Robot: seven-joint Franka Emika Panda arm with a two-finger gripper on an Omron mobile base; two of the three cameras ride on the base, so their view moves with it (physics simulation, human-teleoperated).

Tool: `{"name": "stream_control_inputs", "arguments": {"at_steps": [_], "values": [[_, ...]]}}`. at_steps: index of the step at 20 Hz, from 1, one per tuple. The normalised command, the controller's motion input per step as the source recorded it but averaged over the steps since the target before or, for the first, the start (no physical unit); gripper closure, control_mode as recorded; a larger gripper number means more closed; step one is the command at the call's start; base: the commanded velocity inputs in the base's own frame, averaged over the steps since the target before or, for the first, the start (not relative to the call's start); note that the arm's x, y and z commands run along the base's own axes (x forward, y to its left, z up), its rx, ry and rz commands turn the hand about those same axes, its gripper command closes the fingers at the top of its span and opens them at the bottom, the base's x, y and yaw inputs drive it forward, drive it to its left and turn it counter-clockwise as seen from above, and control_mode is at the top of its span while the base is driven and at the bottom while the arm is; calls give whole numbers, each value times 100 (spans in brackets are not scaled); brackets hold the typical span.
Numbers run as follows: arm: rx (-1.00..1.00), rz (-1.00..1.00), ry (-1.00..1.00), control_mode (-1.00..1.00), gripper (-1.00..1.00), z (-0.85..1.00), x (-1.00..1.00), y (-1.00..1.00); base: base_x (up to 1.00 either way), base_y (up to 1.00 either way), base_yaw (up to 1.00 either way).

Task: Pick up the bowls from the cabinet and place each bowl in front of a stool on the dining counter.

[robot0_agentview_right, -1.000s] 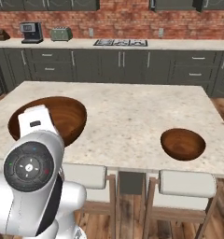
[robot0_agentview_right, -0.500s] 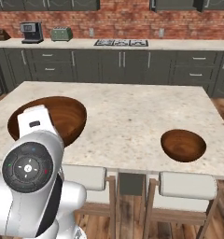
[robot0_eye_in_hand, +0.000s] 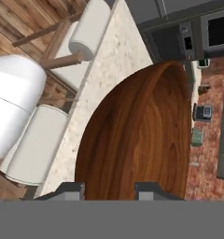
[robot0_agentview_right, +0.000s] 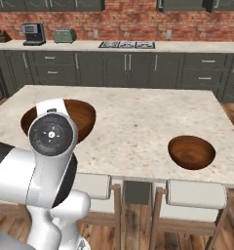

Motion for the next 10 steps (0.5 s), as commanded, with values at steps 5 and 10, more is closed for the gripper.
{"name": "stream_control_inputs", "arguments": {"at_steps": [5,10], "values": [[0,8,25,-100,100,-18,99,13,0,0,0],[-1,19,18,-100,100,-46,71,22,0,0,0]]}}
